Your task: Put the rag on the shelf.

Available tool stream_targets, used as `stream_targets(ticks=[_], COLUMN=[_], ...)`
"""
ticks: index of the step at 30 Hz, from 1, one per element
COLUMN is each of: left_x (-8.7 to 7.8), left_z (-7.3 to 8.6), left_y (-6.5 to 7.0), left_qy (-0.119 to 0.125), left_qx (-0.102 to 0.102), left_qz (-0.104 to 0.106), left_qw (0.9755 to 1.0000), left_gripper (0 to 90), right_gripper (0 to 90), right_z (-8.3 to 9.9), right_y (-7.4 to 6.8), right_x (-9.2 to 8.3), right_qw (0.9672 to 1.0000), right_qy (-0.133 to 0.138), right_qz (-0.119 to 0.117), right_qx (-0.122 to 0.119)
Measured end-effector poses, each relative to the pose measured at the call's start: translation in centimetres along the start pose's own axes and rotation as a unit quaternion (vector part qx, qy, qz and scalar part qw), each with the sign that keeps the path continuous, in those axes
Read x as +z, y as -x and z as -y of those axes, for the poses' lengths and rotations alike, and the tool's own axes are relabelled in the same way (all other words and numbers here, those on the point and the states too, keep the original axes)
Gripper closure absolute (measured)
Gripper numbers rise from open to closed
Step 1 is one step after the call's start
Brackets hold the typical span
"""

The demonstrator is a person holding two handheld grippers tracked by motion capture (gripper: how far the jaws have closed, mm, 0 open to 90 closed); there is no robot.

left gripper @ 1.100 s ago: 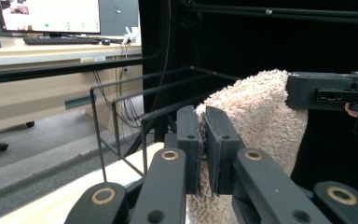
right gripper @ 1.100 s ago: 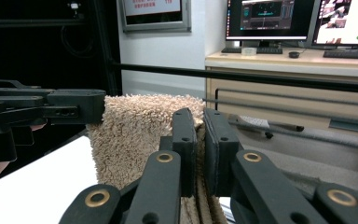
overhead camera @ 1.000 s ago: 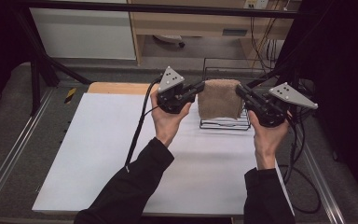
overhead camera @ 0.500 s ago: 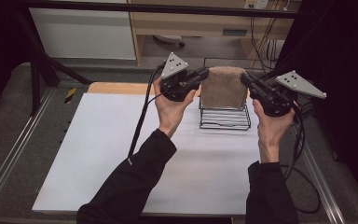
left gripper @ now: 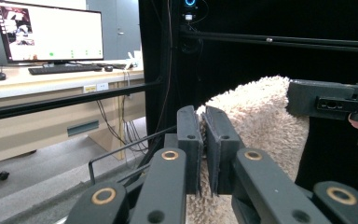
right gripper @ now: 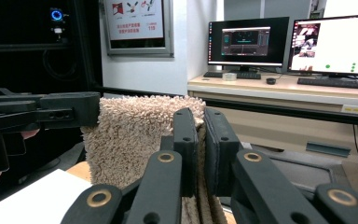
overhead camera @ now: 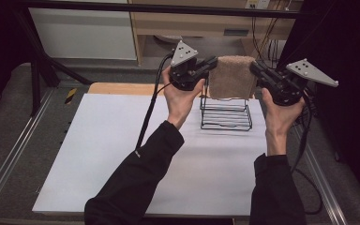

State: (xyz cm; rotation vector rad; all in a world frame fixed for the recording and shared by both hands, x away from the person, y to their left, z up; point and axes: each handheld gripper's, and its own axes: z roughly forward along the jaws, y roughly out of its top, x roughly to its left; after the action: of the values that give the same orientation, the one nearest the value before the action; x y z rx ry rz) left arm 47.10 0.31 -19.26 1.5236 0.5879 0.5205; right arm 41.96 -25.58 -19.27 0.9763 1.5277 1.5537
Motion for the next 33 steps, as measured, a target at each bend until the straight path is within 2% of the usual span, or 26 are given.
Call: stream_targets(ticks=[4,7,22,26,33], left_x=[0.6,1.0,2.7,3.2,4.0], left_z=[-0.4,-0.5,-1.8,-1.8,-2.1], left_y=[-0.1,-0.3,-1.0,-1.4,-1.9], left_qy=[0.0,0.001,0.002,0.002,0.003], left_qx=[0.002,-0.006,0.014,0.009,0.014], left_qz=[-0.001,0.0,-0.017,-0.017,-0.022], left_qw=[1.0,1.0,0.9998,0.9998,0.9997], left_gripper=[84.9,84.9,84.9,84.9,84.9], right_gripper=[84.4,84.4,84.4,84.3,84.3], right_z=[-0.4,-0.6,-1.6,-1.8,-2.0], right_y=[0.5,0.8,2.4,2.7,3.2], right_x=[0.3,0.5,2.5,3.0,3.9], right_qw=[1.0,1.0,0.9999,0.9999,0.9998], right_qy=[0.002,0.005,0.014,0.011,0.012], right_qz=[0.004,0.004,0.008,0.012,0.016], right_qx=[-0.003,-0.006,-0.005,-0.005,-0.004])
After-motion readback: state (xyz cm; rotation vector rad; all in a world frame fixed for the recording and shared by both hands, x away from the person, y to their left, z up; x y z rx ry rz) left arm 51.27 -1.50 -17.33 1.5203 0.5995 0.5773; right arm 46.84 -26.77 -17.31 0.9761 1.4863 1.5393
